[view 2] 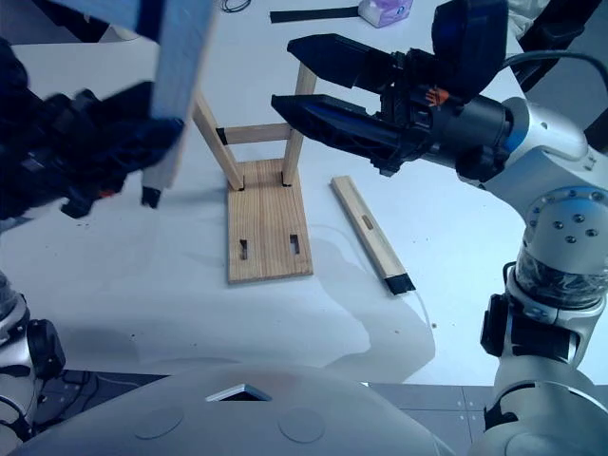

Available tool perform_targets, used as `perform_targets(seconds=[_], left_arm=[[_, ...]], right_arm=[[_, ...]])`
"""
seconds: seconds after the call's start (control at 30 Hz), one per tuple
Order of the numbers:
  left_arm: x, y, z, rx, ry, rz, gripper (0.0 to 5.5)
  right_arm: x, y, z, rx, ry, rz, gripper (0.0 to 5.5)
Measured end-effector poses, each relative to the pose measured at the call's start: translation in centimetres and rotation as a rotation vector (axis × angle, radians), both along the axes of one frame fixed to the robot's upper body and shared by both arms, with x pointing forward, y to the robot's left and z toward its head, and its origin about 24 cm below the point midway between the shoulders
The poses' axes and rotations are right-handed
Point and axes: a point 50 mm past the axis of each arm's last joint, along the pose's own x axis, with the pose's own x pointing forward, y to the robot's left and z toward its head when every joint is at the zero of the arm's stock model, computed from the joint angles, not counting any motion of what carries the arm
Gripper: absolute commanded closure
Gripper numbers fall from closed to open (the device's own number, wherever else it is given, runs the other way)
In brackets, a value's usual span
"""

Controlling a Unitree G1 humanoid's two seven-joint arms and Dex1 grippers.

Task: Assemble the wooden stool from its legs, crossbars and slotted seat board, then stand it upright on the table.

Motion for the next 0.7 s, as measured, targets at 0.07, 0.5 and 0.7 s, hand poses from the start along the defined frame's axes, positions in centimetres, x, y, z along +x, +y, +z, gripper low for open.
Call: perform_targets(seconds=[0.07, 0.5, 0.7], left_arm=[[0.1, -0.1, -0.4, 0.014, -0.003, -0.003, 3.47], [-0.5, -0.5, -2.7, 0.131, -0.051, -0.048, 3.47], [-0.4, -0.7, -3.0, 0.144, -0.072, -0.045, 3.47]], right_arm=[[-0.2, 0.3, 0.2, -0.039, 0.009, 0.058, 1.90], [0.0, 1.6, 0.1, -0.082, 0.030, 0.183, 1.90], [0.0, 1.9, 0.0, -0.085, 0.034, 0.199, 2.72]])
